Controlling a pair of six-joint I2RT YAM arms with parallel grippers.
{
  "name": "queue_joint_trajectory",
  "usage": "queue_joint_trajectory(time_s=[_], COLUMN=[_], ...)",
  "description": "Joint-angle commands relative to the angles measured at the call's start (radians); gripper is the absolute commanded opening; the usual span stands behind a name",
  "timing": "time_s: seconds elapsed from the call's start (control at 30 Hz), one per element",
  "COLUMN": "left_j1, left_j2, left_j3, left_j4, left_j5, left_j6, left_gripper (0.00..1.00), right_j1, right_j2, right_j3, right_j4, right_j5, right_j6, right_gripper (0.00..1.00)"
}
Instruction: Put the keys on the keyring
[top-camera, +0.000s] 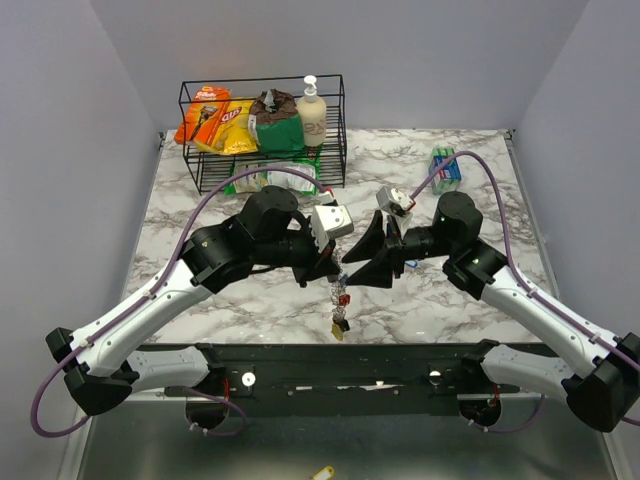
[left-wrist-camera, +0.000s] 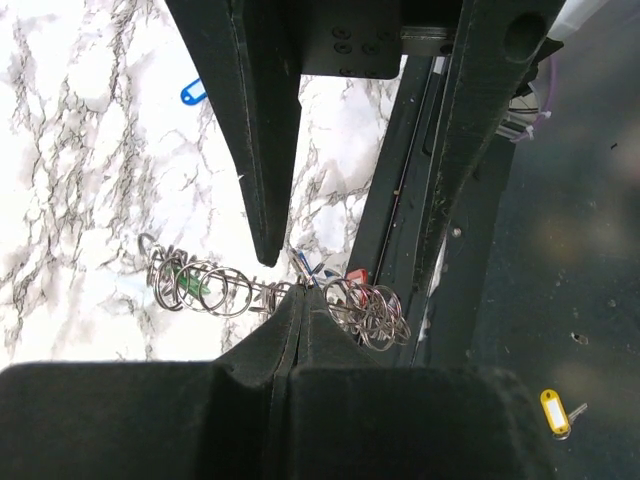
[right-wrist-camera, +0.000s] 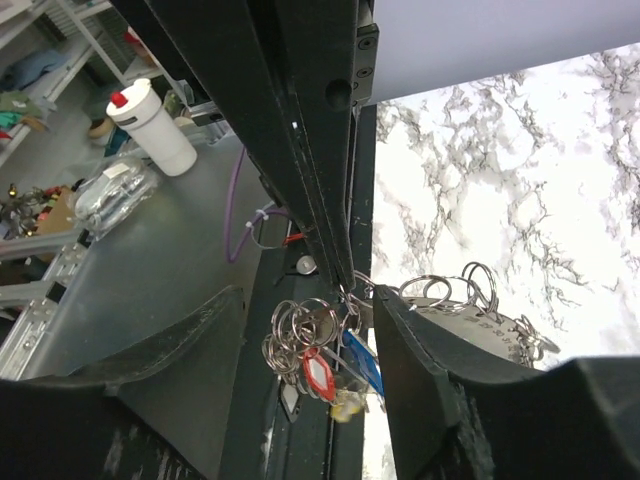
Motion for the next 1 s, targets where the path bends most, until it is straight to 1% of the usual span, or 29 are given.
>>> queue_joint_trajectory(time_s=[0.0,0.27,0.43,0.47,0.77,0.97], left_j1=[-0.002,-0.002,-0.002,-0.002,-0.002,-0.002], left_j2=[-0.028,-0.014,-0.015,-0.017,-0.035,-0.049], left_j3=[0.009,0.021,0.026,0.027,0.023,0.019], left_j4=[0.029,0.040,0.043,0.046,0.068,0.072], left_j5=[0.024,0.082,0.081,0.078,0.062,0.041], left_j6=[0.014,0.007,0.004,0.002,-0.006,-0.004], left_gripper=[0.00,0.00,0.00,0.00,0.00,0.00], right_j1=[0.006,0.006,0.006,0.006,0.006,0.006], right_j2=[0.003,0.023,0.042,0.043,0.046,0.040], right_j3=[0.031,0.031,0.026,0.025,0.002,-0.001], right_j4=[0.000,0.013,0.044,0.044,0.113,0.104], right_j5=[-0.014,-0.023,-0.035,-0.038,-0.057,-0.066], right_j6=[-0.028,-0.019,0.007,0.012,0.064,0.052], right_gripper=[0.63,0.59,0.50,0.47,0.36,0.36])
